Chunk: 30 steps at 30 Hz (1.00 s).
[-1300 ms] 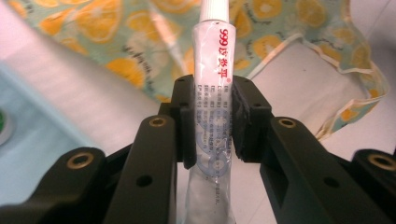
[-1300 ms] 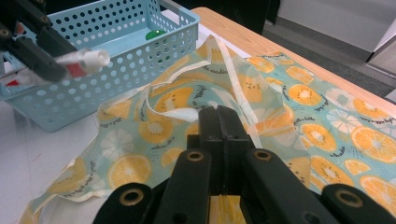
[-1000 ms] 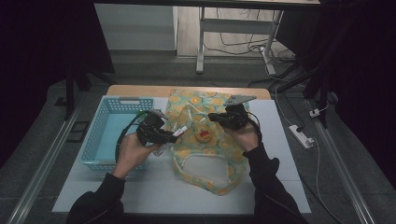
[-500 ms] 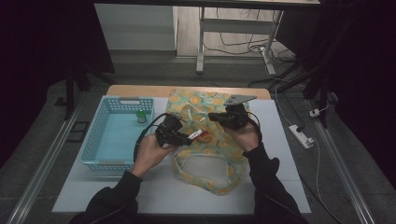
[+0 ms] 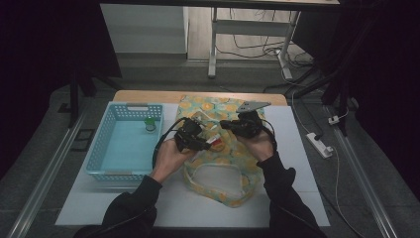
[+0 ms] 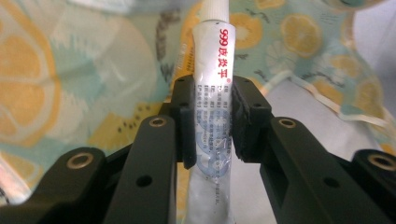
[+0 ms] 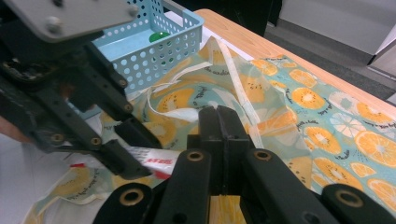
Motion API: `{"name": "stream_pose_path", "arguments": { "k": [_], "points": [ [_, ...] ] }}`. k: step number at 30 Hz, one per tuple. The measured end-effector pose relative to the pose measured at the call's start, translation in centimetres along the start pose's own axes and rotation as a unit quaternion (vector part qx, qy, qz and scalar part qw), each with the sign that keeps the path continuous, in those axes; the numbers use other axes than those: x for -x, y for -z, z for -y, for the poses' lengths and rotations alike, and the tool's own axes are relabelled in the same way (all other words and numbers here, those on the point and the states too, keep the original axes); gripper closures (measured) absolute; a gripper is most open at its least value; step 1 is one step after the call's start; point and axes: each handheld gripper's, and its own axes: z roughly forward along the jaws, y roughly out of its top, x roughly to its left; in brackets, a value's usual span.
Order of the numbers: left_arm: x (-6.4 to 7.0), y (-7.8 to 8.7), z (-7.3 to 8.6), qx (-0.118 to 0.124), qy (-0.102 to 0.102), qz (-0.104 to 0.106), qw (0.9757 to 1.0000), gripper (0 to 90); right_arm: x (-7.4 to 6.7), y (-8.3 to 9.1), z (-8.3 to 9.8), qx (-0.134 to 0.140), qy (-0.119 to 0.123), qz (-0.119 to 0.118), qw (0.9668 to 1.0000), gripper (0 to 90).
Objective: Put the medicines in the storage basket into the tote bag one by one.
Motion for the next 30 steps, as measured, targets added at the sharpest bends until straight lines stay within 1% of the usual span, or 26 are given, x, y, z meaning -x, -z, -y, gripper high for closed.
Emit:
{"name": "stream_pose_path", "arguments": {
  "k": [2, 6, 8, 10, 11, 14, 18, 23, 26, 30],
  "points": [
    [-0.3, -0.3, -0.2, 0.003, 0.004, -0.003, 1.0000, 72.9, 0.0, 0.0, 0.0, -0.001, 0.000, 0.001, 1.0000, 90.0],
    [-0.9, -1.0, -0.5, 0.002, 0.012, -0.016, 0.9998, 72.9, 0.0, -0.1, 0.1, -0.001, -0.002, 0.001, 1.0000, 90.0],
    [-1.1, -1.3, -0.6, 0.002, 0.018, -0.028, 0.9995, 72.8, 0.0, -0.2, 0.1, -0.002, -0.001, 0.001, 1.0000, 90.0],
    [-1.4, -1.5, -0.7, 0.005, 0.021, -0.033, 0.9992, 72.9, 0.0, -0.2, 0.1, -0.003, -0.001, 0.001, 1.0000, 90.0],
    [-1.5, -1.6, -0.7, 0.008, 0.024, -0.036, 0.9990, 72.8, 0.0, -0.3, 0.2, -0.003, -0.001, 0.001, 1.0000, 90.0],
    [-1.8, -1.9, -0.9, 0.008, 0.027, -0.047, 0.9985, 72.8, 0.0, -0.4, 0.2, -0.005, -0.002, 0.002, 1.0000, 90.0],
    [-2.3, -2.4, -1.1, 0.002, 0.033, -0.064, 0.9974, 72.7, 0.0, -0.6, 0.3, -0.007, -0.002, 0.004, 1.0000, 90.0],
    [-2.9, -3.0, -1.2, -0.003, 0.042, -0.070, 0.9966, 72.7, -0.1, -0.8, 0.4, -0.010, -0.002, 0.006, 0.9999, 90.0],
    [-3.2, -3.4, -1.2, -0.006, 0.046, -0.080, 0.9957, 72.7, -0.1, -0.8, 0.4, -0.009, -0.003, 0.006, 0.9999, 90.0],
    [-3.5, -3.9, -1.1, -0.008, 0.050, -0.085, 0.9951, 72.6, -0.1, -1.0, 0.5, -0.013, -0.003, 0.006, 0.9999, 90.0]
  ]
}}
